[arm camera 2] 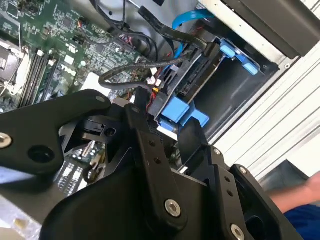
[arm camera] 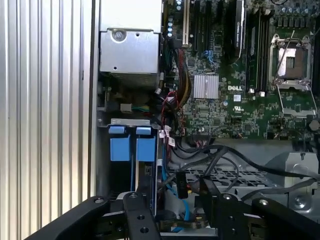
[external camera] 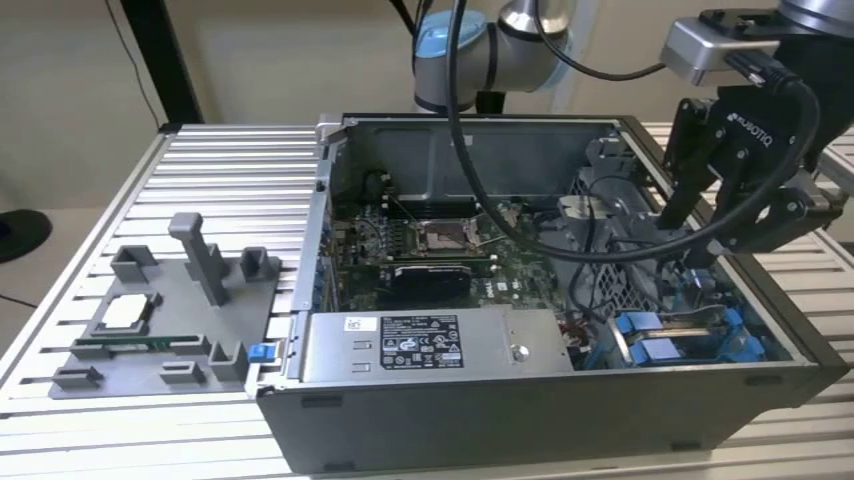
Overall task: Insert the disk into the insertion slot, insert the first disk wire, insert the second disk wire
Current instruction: 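Insert the disk into the insertion slot, then insert the first disk wire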
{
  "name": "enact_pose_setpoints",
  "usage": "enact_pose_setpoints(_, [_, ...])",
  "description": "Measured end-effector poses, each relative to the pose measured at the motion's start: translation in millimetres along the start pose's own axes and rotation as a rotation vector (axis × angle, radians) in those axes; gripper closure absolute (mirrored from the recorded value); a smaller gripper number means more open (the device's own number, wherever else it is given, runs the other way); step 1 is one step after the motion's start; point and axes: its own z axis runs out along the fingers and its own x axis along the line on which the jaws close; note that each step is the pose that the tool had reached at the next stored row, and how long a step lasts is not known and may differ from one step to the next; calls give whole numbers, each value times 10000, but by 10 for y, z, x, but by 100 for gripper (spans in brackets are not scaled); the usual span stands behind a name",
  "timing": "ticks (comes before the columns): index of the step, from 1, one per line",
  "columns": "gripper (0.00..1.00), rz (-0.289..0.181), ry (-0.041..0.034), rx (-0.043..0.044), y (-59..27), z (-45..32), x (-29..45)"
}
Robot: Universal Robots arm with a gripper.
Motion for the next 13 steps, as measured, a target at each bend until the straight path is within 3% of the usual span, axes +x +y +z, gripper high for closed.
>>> enact_pose_setpoints(4, [0,-225,158,39,11,30,-26])
enact_pose_setpoints(9, [0,-443,279,77,45,70,-29])
enact_pose_setpoints(13, [0,-595,349,302,58,85,-35])
